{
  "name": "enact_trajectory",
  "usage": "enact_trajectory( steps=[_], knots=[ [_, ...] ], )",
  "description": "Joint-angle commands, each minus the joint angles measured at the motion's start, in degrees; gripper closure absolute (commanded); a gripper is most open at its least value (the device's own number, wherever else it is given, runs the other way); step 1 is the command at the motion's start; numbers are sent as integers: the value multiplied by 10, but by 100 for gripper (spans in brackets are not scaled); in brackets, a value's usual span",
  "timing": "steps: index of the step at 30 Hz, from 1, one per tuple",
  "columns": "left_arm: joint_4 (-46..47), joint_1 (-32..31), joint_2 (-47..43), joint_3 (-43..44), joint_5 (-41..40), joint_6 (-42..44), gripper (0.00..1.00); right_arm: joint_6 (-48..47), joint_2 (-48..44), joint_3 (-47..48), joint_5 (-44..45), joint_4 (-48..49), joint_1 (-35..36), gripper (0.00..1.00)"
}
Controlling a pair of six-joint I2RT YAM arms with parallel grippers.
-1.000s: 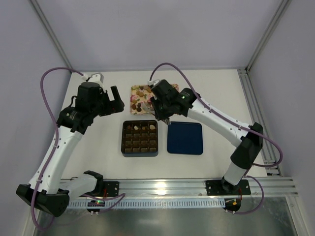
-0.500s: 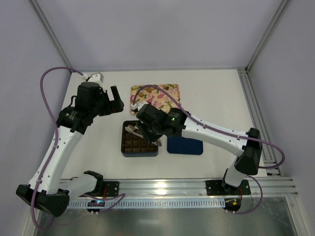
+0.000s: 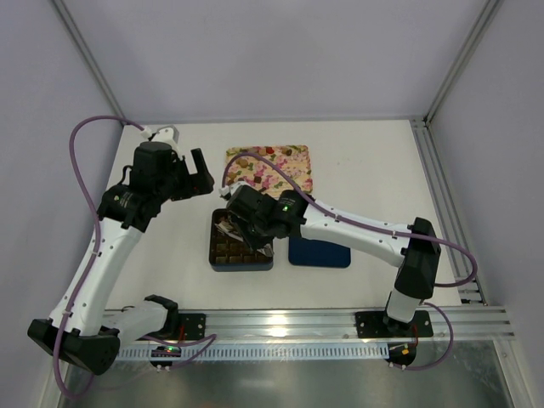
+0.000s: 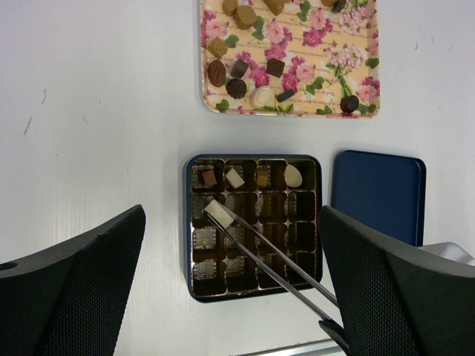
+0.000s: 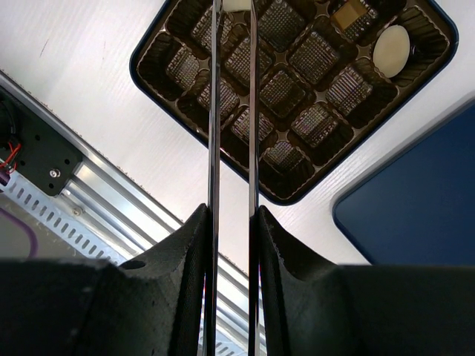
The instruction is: Pack the chocolate
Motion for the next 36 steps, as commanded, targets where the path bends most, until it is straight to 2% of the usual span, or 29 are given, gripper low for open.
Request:
enact_trajectory(
  steps=[1,23,36],
  knots=[
    [4,0,-8,11,-8,4,3,2,1,31,12,20,4,73],
    [7,1,-8,8,-8,5,3,-2,13,50,17,18,4,60],
    [5,1,-8,11,-7,6,3,-11,-7,91,48,-10,-1,60]
  ],
)
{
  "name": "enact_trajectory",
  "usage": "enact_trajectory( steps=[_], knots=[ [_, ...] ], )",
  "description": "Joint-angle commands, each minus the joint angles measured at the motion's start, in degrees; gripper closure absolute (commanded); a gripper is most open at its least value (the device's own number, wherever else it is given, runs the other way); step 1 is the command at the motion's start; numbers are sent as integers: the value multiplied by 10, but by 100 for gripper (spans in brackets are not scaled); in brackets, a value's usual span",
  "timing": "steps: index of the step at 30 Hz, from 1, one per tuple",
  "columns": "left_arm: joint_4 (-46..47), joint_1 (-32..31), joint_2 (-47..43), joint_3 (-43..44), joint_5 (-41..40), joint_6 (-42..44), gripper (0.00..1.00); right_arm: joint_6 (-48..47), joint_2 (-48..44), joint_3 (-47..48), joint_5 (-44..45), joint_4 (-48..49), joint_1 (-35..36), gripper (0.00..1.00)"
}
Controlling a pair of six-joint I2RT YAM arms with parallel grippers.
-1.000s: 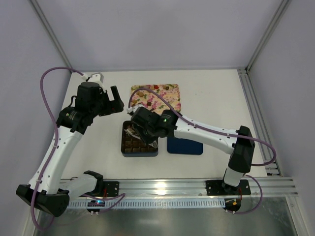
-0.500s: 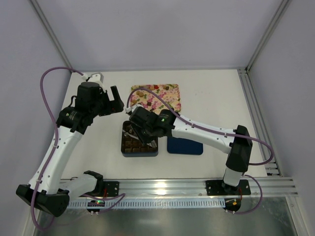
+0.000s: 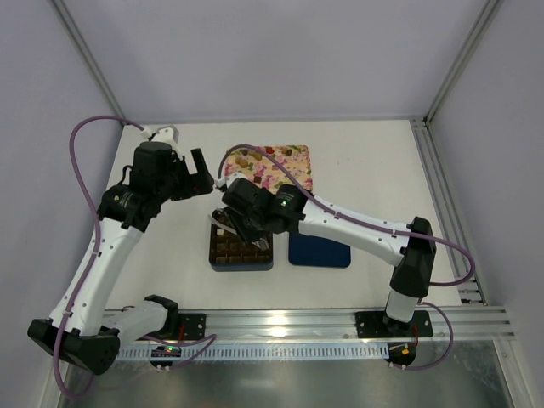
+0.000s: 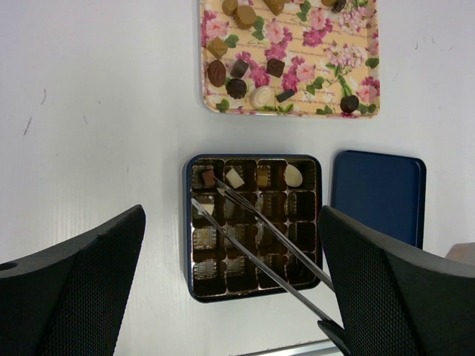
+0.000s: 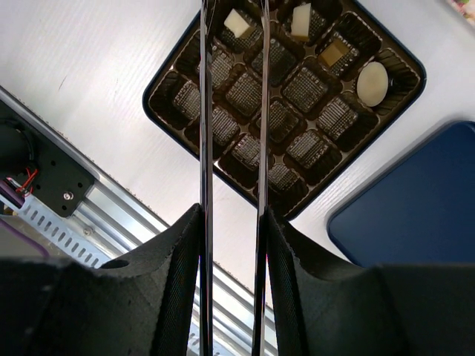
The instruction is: Pack the chocolate
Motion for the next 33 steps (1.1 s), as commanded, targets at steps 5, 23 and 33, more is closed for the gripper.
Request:
enact_trajectory(
  steps=[5,23,33],
  knots=[
    [6,1,-7,13,-6,6,3,-18,-49,44,38,-17,-47,59],
    [8,1,3,17,-3,4,3,-82,74,133,2,-14,-235,58],
    [3,2,6,17,-6,10,3,-91,147,165,-17,-14,-240,55]
  ],
)
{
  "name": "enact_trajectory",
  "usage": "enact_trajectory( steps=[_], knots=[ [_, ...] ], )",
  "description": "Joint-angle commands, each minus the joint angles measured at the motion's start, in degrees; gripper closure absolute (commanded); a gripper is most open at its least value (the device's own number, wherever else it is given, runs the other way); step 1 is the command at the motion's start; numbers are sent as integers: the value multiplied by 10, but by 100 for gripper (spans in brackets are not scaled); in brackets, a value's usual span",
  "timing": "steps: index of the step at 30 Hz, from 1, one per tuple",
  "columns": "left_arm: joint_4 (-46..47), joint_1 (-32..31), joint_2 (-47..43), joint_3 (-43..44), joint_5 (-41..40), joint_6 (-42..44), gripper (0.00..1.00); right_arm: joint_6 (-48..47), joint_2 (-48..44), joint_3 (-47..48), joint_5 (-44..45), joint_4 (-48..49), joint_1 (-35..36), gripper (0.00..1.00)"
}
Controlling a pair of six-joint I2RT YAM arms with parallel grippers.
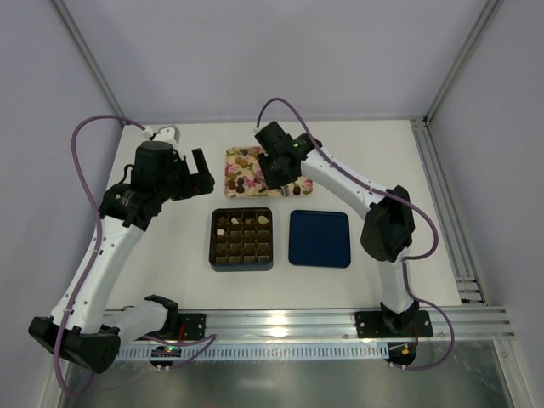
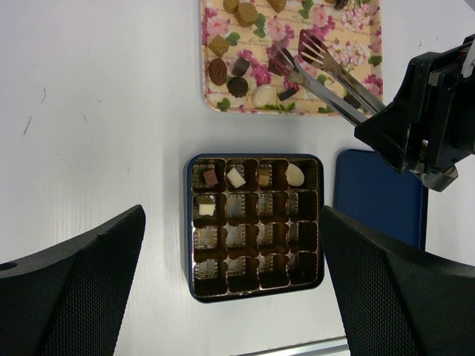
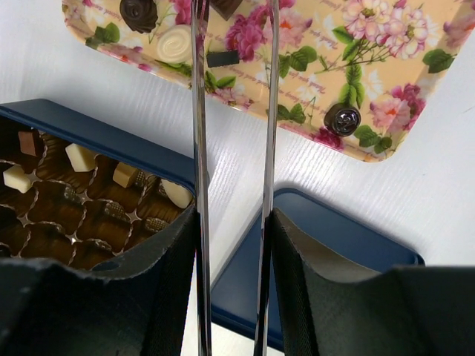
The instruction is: Pack the chocolate
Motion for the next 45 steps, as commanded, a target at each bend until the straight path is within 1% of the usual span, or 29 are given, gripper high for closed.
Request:
enact_trajectory(
  steps=[1,14,22,24,42,44,45],
  knots=[
    [3,2,1,17,-7,8,3,-13,2,35,-10,8,1,55],
    [9,7,10,15,-1,8,3,-13,3,17,-24,18,1,55],
    [12,7,11,12,1,9,3,-10,2,6,-35,21,0,57],
    [12,7,10,11,1,9,3,-10,5,6,-33,16,1,60],
    [16,8,14,10,8,5,3,-12,12,9,-35,5,-3,60],
    [16,7,14,10,8,5,3,-12,12,10,-35,4,-4,61],
    [16,8,14,10,7,4,3,-12,12,12,-36,3,-4,63]
  ],
)
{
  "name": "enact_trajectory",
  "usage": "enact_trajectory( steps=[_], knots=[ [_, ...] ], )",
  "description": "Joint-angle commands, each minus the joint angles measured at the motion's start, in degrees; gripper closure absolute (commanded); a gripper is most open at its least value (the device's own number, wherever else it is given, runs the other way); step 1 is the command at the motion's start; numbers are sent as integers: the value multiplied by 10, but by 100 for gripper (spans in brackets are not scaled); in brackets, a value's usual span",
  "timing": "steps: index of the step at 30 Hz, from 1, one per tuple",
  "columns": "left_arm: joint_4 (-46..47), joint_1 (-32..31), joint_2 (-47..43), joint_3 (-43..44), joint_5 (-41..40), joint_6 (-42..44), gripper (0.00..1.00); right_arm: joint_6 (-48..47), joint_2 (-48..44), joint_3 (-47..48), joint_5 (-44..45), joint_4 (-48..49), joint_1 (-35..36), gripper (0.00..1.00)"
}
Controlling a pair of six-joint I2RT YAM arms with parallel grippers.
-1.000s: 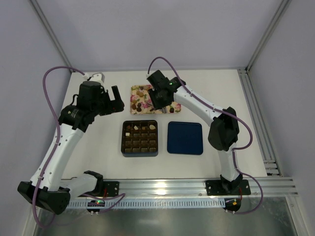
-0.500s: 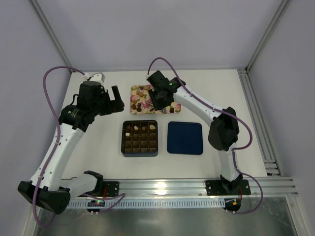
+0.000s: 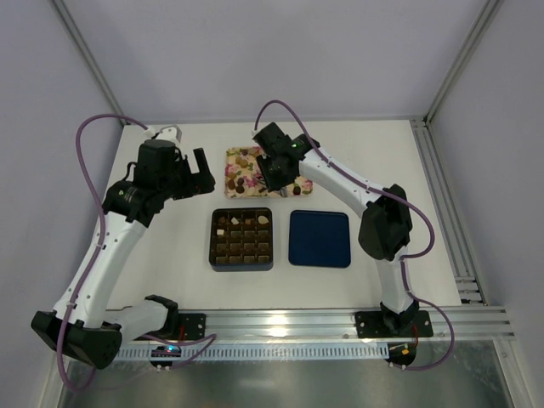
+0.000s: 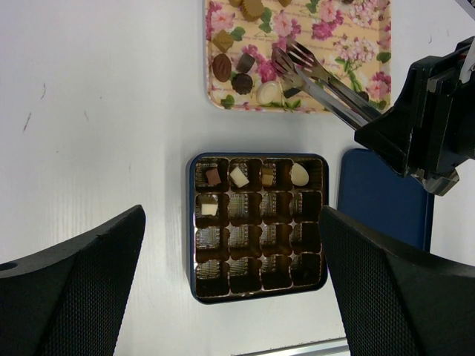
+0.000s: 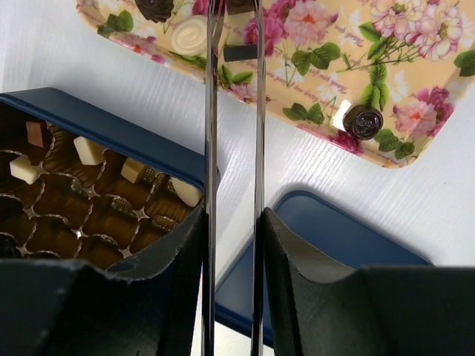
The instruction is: Pack the chocolate
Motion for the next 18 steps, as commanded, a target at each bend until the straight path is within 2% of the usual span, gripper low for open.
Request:
enact_trajectory(
  steps=[1,12,18],
  knots=[
    [16,4,-2,10,5,4,3,-4,-5,9,-5,1,-3,63],
    [14,4,-2,13,5,4,3,-8,-11,45,3,-15,-8,73],
    [14,4,-1,15,6,4,3,-8,-27,63,13,-19,-12,73]
  ],
)
